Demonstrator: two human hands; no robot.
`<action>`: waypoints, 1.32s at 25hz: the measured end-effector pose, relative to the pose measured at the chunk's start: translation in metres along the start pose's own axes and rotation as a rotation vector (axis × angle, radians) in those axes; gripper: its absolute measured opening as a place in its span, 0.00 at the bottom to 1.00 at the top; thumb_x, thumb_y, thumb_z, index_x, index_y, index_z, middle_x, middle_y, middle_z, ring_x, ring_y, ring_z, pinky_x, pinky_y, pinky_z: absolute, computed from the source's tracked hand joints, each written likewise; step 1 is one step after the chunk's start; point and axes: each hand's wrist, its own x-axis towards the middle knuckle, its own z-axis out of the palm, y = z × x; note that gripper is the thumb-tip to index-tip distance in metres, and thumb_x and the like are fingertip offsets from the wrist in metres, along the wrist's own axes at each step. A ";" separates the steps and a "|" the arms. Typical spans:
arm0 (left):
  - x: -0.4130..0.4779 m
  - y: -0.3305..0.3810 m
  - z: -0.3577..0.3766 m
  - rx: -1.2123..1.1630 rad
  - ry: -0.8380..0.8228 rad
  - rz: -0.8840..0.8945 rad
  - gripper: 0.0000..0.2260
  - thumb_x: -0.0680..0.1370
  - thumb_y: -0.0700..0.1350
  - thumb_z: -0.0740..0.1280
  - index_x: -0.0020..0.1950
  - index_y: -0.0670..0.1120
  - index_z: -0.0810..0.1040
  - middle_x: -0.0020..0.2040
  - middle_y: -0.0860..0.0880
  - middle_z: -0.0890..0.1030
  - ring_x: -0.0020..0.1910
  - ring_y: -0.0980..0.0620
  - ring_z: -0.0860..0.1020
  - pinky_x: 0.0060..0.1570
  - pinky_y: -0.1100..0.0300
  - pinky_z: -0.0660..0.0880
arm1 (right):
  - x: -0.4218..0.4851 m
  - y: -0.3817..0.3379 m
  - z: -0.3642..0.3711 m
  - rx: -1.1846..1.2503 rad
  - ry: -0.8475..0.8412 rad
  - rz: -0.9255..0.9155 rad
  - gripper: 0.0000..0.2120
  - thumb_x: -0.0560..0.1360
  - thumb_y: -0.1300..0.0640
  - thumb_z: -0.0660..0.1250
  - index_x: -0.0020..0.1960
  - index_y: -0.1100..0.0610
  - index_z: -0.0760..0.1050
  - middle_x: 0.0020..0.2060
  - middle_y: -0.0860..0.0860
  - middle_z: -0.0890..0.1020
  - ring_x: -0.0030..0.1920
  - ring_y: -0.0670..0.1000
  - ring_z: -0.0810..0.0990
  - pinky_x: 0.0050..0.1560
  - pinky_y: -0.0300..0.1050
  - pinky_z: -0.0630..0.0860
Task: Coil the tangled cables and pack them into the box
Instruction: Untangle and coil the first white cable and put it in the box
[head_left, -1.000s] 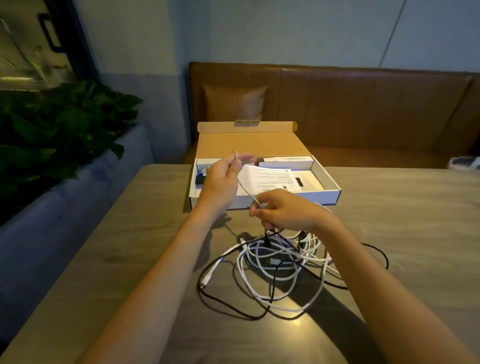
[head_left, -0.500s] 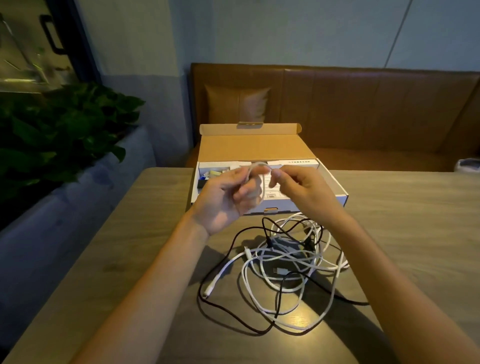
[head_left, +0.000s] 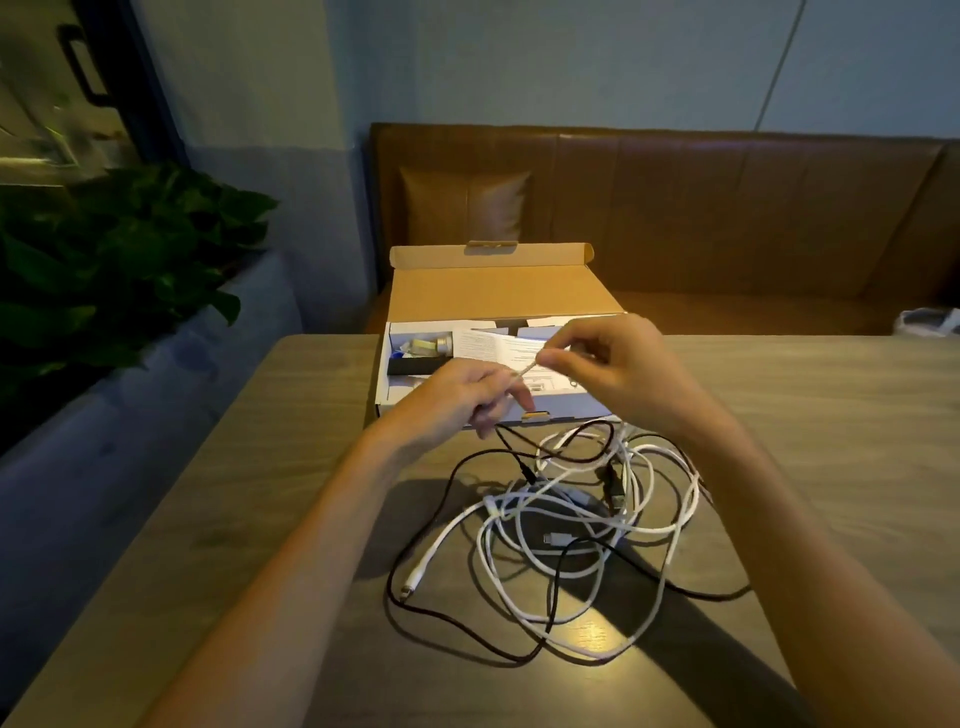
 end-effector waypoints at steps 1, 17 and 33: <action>-0.001 0.004 0.001 -0.225 -0.107 0.016 0.17 0.86 0.45 0.52 0.52 0.40 0.80 0.29 0.51 0.67 0.31 0.53 0.67 0.38 0.60 0.72 | 0.001 0.004 -0.002 0.082 0.064 0.008 0.09 0.77 0.48 0.70 0.48 0.53 0.83 0.32 0.48 0.79 0.32 0.43 0.71 0.33 0.38 0.66; -0.002 0.010 0.001 0.162 0.064 -0.061 0.20 0.86 0.48 0.54 0.44 0.53 0.84 0.35 0.43 0.72 0.36 0.49 0.72 0.48 0.52 0.75 | 0.001 0.003 0.012 0.017 0.008 0.009 0.07 0.78 0.48 0.69 0.52 0.49 0.83 0.38 0.46 0.83 0.36 0.45 0.76 0.36 0.42 0.71; 0.008 0.001 0.019 0.400 0.458 0.175 0.13 0.85 0.46 0.58 0.48 0.47 0.79 0.62 0.61 0.77 0.55 0.70 0.74 0.52 0.67 0.73 | -0.008 -0.019 0.032 -0.080 -0.440 0.123 0.04 0.80 0.54 0.67 0.50 0.51 0.80 0.36 0.43 0.81 0.36 0.43 0.80 0.39 0.35 0.72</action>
